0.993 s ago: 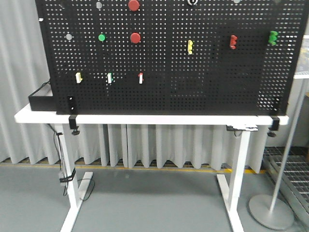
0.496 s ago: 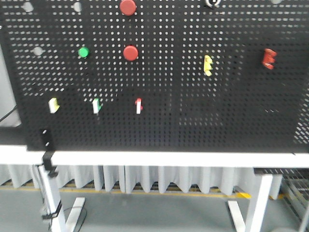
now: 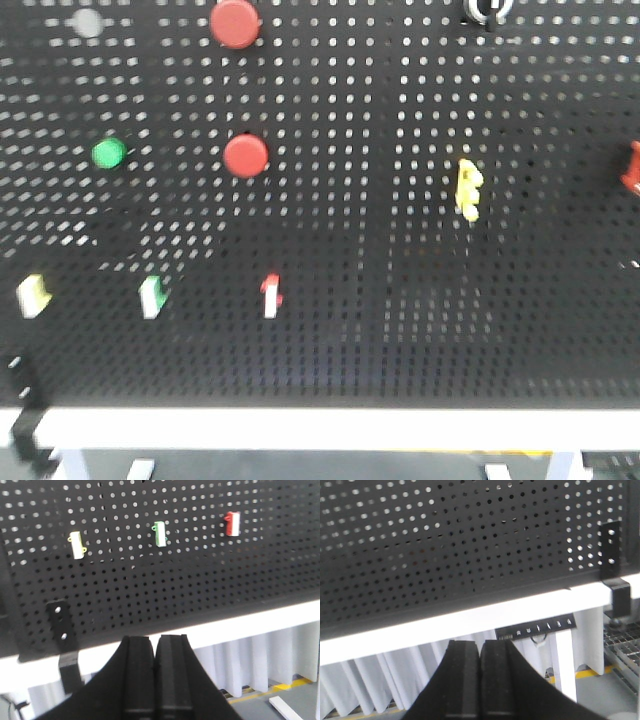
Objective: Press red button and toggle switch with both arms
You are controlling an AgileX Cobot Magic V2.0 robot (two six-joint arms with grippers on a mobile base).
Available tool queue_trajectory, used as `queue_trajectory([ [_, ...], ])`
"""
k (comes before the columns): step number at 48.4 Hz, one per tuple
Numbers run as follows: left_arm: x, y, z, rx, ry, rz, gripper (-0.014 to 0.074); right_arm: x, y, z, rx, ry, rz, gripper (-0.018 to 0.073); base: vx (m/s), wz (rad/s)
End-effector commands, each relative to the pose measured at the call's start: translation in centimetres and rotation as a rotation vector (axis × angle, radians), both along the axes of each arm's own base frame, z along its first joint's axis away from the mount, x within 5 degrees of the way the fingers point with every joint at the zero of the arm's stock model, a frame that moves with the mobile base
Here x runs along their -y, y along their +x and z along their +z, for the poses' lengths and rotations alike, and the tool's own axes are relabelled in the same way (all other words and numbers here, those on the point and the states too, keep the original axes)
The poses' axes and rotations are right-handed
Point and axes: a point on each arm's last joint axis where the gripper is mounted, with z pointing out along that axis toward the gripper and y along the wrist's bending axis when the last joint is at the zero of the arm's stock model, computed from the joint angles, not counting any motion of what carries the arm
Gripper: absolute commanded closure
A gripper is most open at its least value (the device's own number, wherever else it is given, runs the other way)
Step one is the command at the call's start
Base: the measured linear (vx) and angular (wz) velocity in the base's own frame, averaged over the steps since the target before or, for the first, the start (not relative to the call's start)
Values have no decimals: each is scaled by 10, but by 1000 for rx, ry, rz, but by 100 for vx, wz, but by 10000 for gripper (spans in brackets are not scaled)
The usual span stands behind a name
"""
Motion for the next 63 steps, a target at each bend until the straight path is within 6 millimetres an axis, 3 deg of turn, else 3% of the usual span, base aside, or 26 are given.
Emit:
queue_trajectory([
  [1, 0, 0, -3, 56, -26, 3, 594, 0, 0, 5, 86, -17, -1, 562, 27, -5],
  [42, 0, 0, -3, 65, -28, 3, 594, 0, 0, 7, 119, -14, 0, 562, 10, -2],
  [47, -1, -1, 4, 130, -48, 6, 594, -1, -3, 24, 291, -26, 7, 562, 0, 0],
  [51, -3, -5, 20, 201, -155, 0, 594, -2, -9, 48, 458, -22, 18, 562, 0, 0],
  [55, -4, -8, 40, 227, -196, -6, 594, -3, -15, 75, 502, -27, 17, 562, 0, 0],
  [63, -2, -6, 101, 208, -146, -8, 594, -3, -23, 161, 506, -127, -5, 562, 0, 0],
])
